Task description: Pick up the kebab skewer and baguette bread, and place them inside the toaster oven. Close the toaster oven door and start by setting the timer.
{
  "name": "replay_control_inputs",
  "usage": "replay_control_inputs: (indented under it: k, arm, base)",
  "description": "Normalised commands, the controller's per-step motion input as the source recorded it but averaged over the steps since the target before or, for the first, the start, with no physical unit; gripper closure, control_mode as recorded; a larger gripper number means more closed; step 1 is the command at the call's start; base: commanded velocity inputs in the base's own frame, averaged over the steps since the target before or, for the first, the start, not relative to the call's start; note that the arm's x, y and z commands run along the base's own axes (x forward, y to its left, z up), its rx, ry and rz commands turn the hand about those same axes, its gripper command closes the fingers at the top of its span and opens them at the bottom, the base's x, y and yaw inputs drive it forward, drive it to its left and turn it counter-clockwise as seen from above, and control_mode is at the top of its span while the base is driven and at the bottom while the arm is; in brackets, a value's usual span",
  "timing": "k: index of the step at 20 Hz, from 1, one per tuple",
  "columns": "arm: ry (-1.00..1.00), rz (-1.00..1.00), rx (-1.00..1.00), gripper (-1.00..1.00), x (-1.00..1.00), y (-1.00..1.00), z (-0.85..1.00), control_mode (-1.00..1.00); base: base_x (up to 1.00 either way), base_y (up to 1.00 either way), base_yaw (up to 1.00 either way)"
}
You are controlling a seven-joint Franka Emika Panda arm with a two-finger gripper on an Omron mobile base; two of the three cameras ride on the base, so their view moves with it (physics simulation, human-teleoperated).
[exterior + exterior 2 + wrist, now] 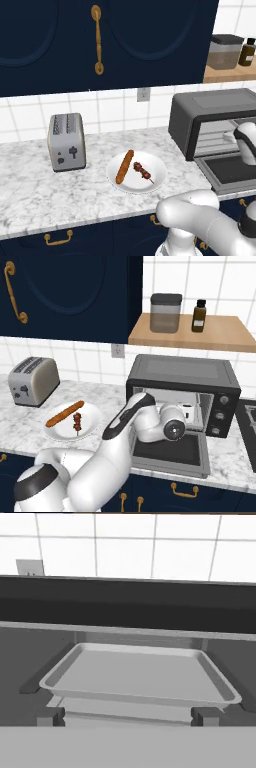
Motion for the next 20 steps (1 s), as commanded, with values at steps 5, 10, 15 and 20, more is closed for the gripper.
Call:
replay_control_inputs:
  k: [5, 10, 15, 20]
  arm:
    - [0.0, 0.0, 0.01, -1.0, 0.15, 0.0, -0.41, -1.0]
    - [0.0, -0.02, 0.04, -1.0, 0.49, -0.02, 0.0, -1.0]
    - [0.0, -0.03, 0.02, -1.0, 0.54, -0.03, 0.0, -1.0]
    - [0.0, 0.0, 0.0, -1.0, 0.1, -0.15, -0.39, -1.0]
  base:
    - [0.0, 0.0, 0.0]
    - [0.0, 0.0, 0.0]
    - [0.0, 0.0, 0.0]
    - [0.0, 0.0, 0.0]
